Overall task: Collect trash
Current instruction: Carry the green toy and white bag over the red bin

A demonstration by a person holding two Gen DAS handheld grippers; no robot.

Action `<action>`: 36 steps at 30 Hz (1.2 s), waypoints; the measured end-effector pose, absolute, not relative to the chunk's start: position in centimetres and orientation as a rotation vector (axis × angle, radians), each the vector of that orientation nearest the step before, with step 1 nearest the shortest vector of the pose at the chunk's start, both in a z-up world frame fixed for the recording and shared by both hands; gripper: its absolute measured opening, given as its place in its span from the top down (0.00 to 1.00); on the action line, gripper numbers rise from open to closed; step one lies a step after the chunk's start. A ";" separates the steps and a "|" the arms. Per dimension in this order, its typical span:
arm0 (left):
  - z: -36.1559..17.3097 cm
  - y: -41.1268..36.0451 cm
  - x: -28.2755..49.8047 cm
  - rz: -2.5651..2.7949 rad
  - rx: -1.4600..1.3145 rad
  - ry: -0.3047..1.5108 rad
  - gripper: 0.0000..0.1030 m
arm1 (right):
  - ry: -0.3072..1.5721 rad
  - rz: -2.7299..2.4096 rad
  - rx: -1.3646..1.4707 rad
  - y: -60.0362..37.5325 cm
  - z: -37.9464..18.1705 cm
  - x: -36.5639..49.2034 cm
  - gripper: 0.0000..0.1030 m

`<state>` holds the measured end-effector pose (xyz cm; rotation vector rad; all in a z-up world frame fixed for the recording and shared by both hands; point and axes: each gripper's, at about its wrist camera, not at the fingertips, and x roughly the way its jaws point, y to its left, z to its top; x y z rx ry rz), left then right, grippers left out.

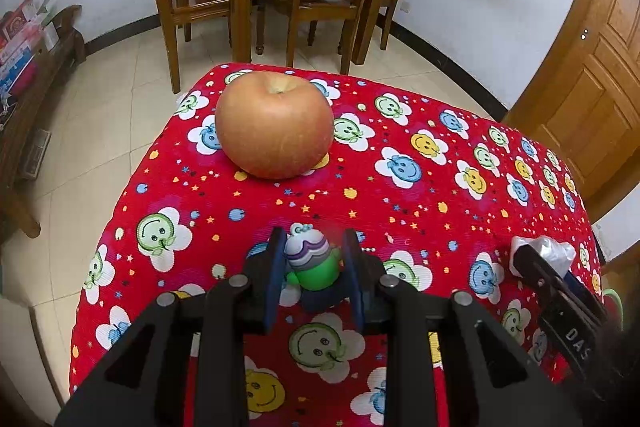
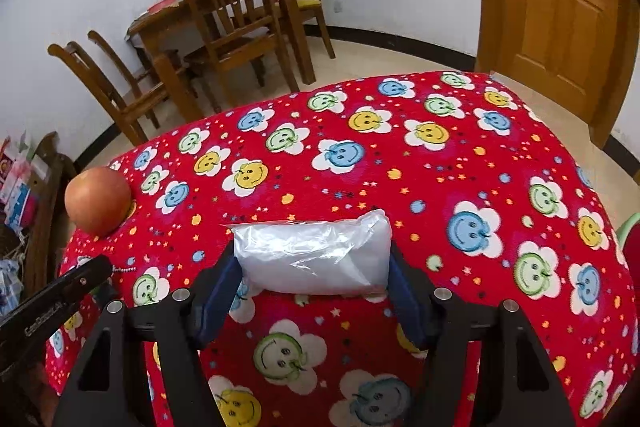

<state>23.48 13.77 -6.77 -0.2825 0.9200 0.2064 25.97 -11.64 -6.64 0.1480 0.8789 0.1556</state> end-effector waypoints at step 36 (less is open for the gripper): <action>-4.1 7.2 22.4 0.058 -0.172 0.890 0.73 | 0.742 0.096 0.174 -20.3 0.1 17.2 0.32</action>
